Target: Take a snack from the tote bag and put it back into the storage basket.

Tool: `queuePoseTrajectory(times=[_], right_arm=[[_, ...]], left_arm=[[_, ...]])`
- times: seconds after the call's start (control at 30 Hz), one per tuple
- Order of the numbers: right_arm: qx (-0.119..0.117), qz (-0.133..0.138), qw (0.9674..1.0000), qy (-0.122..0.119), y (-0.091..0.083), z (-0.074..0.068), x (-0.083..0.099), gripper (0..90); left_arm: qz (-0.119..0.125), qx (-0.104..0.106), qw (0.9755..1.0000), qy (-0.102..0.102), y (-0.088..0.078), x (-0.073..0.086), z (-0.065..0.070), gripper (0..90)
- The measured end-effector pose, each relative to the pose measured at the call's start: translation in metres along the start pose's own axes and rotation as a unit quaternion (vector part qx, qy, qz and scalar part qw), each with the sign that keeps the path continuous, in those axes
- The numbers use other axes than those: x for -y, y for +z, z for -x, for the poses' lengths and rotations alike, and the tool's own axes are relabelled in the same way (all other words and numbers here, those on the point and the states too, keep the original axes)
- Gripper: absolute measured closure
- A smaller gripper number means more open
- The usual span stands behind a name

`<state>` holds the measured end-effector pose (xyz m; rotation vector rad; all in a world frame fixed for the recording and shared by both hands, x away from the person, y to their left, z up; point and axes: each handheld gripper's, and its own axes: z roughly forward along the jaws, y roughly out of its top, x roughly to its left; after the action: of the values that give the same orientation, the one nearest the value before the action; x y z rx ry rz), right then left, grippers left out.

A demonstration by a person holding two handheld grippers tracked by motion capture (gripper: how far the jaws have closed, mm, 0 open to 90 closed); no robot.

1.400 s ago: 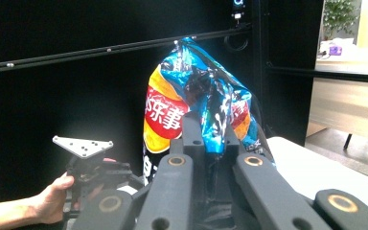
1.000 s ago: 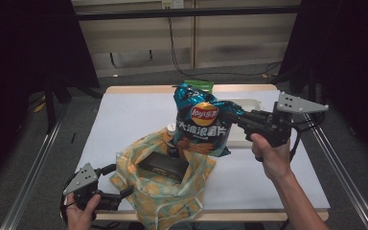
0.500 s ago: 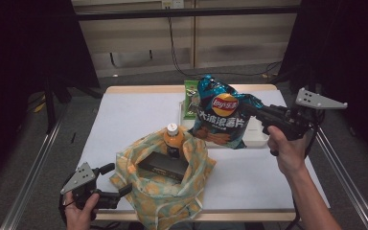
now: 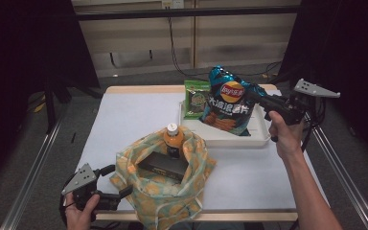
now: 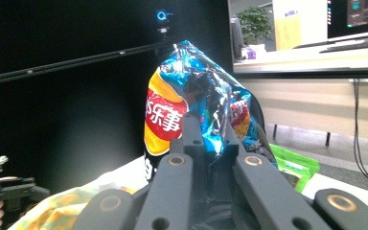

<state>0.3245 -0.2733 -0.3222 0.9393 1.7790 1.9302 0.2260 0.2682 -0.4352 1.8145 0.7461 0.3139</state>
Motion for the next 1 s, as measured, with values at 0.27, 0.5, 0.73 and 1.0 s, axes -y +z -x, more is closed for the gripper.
queuePoseTrajectory(times=[0.27,0.5,0.73,1.0], right_arm=[[0.027,-0.034,0.9991,0.002,0.018,0.029,0.003,87.8],[0.051,-0.054,0.9972,0.009,0.027,0.052,0.007,87.8],[0.072,-0.061,0.9951,0.028,0.034,0.075,0.016,87.8],[0.101,-0.081,0.9908,0.04,0.042,0.093,0.023,87.8]], left_arm=[[0.0,-0.011,0.9999,-0.007,-0.001,-0.001,-0.002,2.6],[-0.004,-0.009,0.9999,-0.005,0.003,-0.002,-0.003,2.6],[-0.007,-0.003,1.0,-0.005,0.005,-0.002,-0.004,2.6],[-0.007,0.001,1.0,-0.003,0.006,-0.002,-0.003,2.6]])
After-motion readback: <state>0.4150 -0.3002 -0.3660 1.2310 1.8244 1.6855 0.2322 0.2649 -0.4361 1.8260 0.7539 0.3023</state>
